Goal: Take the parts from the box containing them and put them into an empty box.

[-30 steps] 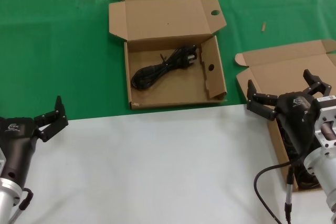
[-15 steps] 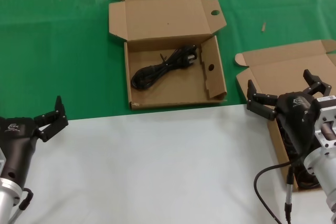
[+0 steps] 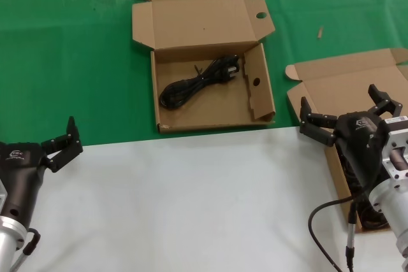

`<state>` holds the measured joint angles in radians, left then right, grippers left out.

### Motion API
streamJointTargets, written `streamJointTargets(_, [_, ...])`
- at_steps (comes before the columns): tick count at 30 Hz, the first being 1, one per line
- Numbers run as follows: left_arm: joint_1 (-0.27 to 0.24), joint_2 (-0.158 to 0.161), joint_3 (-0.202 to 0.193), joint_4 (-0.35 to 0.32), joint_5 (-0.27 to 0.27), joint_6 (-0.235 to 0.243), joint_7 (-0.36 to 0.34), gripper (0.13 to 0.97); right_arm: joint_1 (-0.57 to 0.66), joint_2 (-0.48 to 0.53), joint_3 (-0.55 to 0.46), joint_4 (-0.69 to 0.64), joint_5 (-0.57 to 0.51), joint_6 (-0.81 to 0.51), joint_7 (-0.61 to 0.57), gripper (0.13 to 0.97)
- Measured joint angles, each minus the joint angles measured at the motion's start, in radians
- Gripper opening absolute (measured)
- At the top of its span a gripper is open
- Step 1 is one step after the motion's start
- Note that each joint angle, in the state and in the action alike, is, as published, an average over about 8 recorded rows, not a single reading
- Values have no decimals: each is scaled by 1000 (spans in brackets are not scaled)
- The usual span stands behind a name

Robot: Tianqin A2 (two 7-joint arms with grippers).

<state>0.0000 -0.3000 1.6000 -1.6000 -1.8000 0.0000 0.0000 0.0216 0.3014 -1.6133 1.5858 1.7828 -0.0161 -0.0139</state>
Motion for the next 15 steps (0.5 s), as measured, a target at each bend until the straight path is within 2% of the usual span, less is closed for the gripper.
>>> streamJointTargets(15, [0,0,0,0,0,0,0,966,0,0,0,0,0,0,0,966])
